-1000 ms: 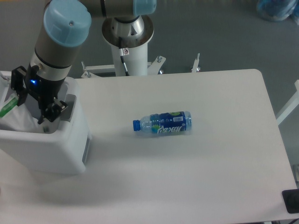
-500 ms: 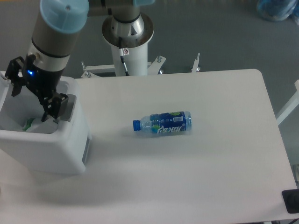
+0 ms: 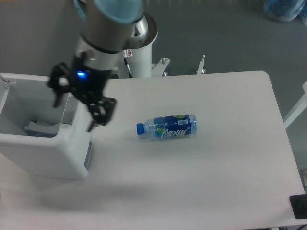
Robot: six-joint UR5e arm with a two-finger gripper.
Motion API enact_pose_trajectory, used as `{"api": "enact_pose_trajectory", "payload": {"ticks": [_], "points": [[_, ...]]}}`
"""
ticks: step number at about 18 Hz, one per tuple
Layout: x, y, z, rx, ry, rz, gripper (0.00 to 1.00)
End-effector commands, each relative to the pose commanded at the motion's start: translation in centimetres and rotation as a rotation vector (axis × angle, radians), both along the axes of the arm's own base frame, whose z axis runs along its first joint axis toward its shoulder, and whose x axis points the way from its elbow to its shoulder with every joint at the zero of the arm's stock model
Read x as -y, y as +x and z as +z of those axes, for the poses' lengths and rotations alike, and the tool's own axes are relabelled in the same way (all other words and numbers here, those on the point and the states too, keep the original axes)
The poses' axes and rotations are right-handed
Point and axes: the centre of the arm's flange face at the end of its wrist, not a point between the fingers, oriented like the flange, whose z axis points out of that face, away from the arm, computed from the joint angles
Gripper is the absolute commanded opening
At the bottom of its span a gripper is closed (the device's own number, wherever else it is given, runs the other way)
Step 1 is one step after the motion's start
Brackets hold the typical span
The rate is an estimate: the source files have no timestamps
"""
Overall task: Place the trash in the trash can
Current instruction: 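Move the gripper from the bin to the blue-labelled water bottle, then lower the gripper around the bottle's middle and close on it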
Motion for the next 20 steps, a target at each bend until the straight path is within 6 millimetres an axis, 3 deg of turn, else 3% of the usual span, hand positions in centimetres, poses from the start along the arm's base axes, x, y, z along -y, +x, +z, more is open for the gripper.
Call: {"api": "enact_pose_trajectory", "payload": {"ticks": [2,7,10,17,20], "points": [[1.1,-1.1,-2.3,-0.003,-0.017,-0.038,1.00],[3.9,-1.5,-10.0,-0.054,-0.167,-0.191,1.00],[4.6,-1.2,-12.9,-0.086,-0.285,-0.228,1.00],[3.7,0.4,-19.8,-0.169,-0.443,-0.333,1.00],[2.9,2.3,-22.1,-0.236,-0.584,-0.406,1.00]]}}
